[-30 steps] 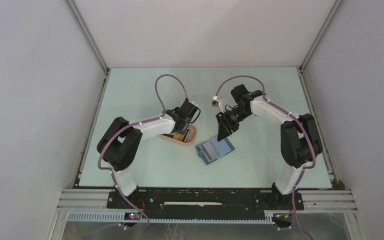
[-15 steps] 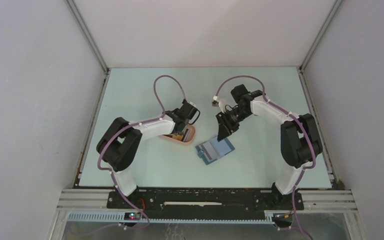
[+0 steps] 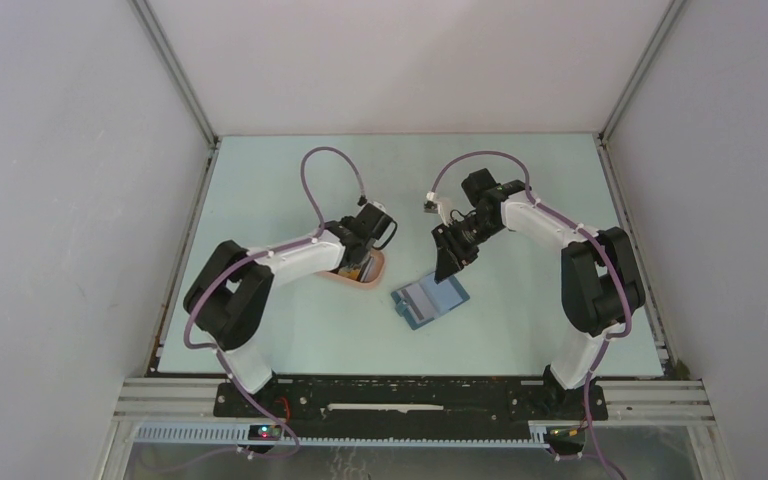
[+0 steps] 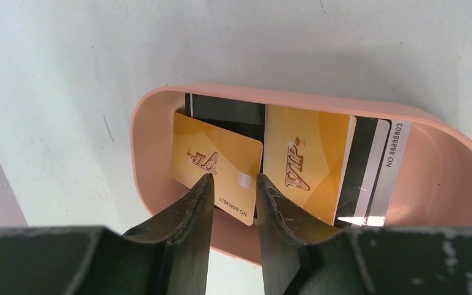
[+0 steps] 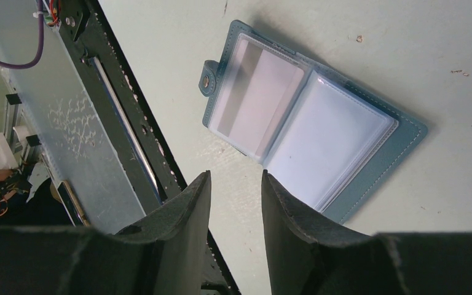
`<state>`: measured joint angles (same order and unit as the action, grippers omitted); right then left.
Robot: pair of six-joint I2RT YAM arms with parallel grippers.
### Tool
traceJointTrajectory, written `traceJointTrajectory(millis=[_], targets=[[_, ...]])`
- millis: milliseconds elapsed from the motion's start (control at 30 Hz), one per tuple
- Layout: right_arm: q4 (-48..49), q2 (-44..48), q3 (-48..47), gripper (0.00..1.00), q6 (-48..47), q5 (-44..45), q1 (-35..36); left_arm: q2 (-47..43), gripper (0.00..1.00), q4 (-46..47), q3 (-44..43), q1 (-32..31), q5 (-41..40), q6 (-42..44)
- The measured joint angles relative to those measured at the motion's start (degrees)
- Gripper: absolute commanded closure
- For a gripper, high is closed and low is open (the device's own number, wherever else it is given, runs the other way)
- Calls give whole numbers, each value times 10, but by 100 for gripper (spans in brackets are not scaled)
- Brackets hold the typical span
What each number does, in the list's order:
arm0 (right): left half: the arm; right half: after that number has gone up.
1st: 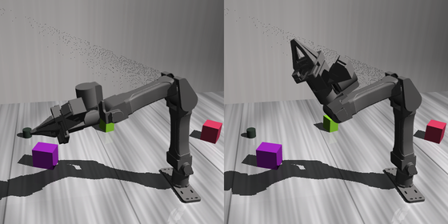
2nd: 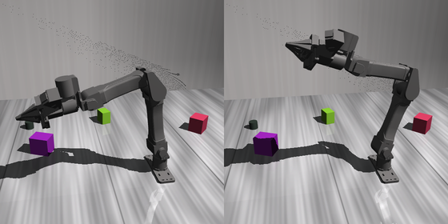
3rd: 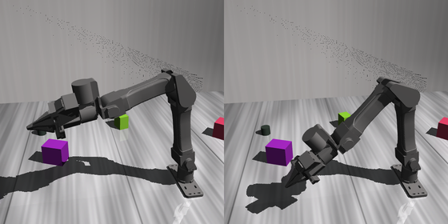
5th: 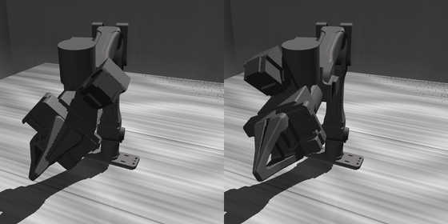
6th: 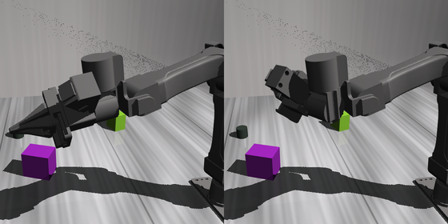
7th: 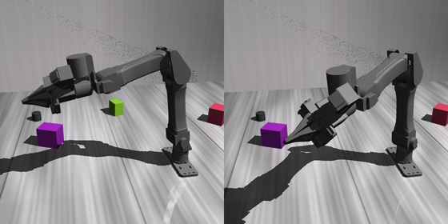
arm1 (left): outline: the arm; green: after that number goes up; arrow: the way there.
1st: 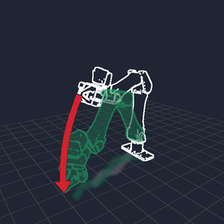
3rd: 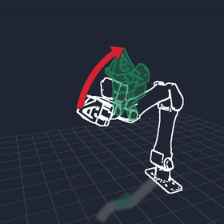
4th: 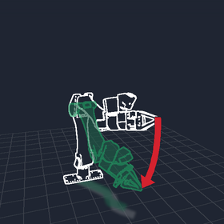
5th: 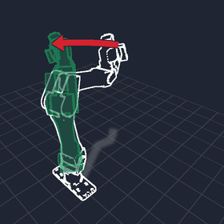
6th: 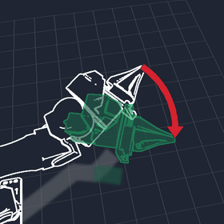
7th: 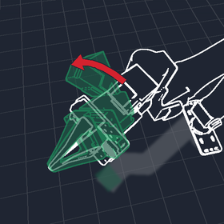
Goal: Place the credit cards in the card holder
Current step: Move the storage box to the center of the board.
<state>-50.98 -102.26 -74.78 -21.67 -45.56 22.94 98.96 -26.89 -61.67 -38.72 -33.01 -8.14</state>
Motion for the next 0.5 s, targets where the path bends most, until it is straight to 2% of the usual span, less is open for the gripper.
traceJointTrajectory(millis=[500], targets=[[0,0,0,56,0,0,0,-31,69,-19,10,-2,-46,-1]])
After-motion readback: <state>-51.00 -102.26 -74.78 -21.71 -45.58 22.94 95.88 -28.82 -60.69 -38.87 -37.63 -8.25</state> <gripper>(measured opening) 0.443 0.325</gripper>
